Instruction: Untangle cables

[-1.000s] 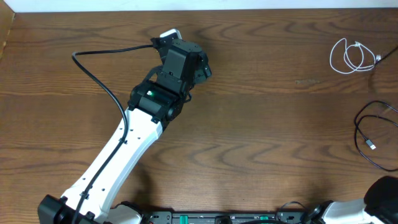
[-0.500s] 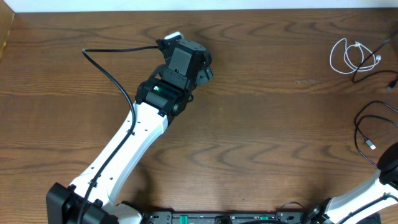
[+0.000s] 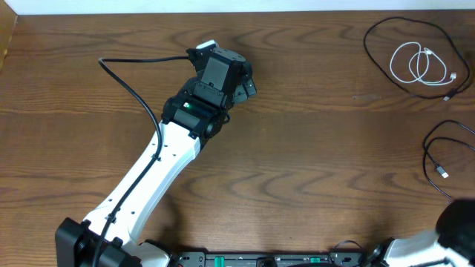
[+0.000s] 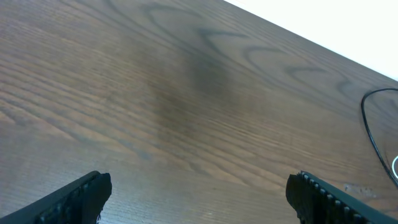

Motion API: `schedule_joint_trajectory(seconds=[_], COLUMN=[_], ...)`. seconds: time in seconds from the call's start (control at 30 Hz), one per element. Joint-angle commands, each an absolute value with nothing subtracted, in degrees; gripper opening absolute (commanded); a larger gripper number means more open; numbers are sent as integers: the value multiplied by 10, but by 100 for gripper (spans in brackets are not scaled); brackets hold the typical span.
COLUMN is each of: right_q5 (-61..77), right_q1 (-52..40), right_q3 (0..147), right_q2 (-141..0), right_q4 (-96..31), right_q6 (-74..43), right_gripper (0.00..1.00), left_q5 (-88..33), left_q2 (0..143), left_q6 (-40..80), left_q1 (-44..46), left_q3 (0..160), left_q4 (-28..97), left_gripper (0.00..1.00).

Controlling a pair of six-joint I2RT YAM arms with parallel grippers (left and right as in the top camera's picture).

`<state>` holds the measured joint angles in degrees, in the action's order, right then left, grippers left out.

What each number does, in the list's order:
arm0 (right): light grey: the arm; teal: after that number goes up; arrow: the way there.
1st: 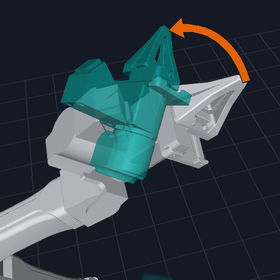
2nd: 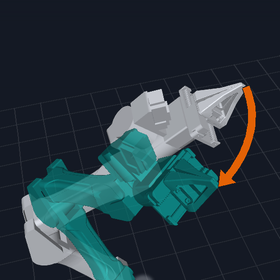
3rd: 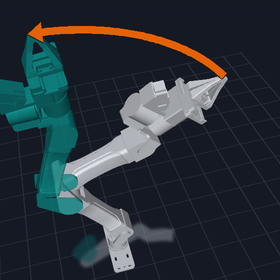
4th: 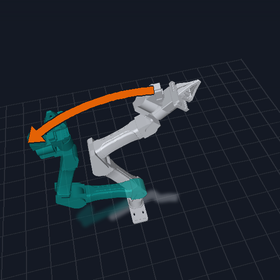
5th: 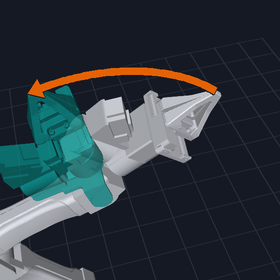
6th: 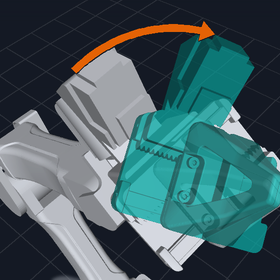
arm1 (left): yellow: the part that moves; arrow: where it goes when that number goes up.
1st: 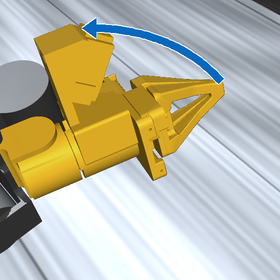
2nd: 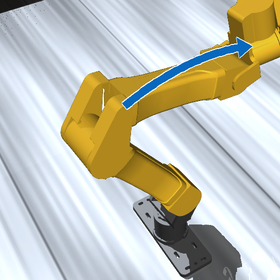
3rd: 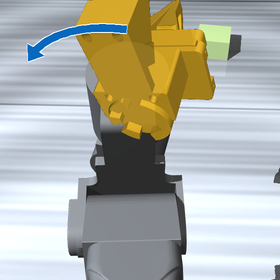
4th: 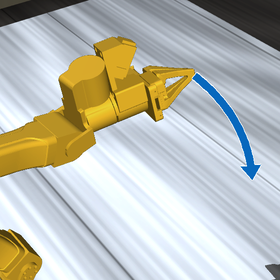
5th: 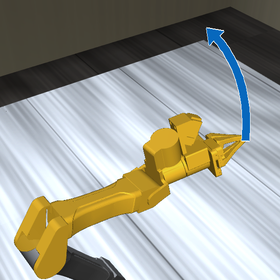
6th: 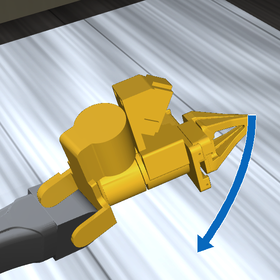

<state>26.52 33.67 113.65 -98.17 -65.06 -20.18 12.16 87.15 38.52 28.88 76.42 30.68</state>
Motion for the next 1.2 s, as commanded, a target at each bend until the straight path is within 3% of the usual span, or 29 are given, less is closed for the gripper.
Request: schedule_joint_trajectory(seconds=[0.0, 0.2, 0.63, 1.0, 1.17], right_q5=[274, 277, 257, 240, 239], right_q1=[302, 226, 214, 201, 194], right_q3=[1145, 1145, 1145, 1139, 1071], right_q2=[-916, -820, -728, -704, -657], right_q4=[-671, -743, -971, -973, -931], right_q6=[-95, 52, 63, 144, 149], right_gripper=[99, 99, 99, 99, 99], left_q5=[127, 127, 127, 127, 127], left_q2=[876, 876, 876, 876, 876], left_q6=[377, 377, 377, 377, 377], left_q1=[287, 287, 287, 287, 287], left_q3=[768, 768, 768, 768, 768], left_q4=[309, 309, 309, 309, 309], left_gripper=[95, 95, 96, 96, 96])
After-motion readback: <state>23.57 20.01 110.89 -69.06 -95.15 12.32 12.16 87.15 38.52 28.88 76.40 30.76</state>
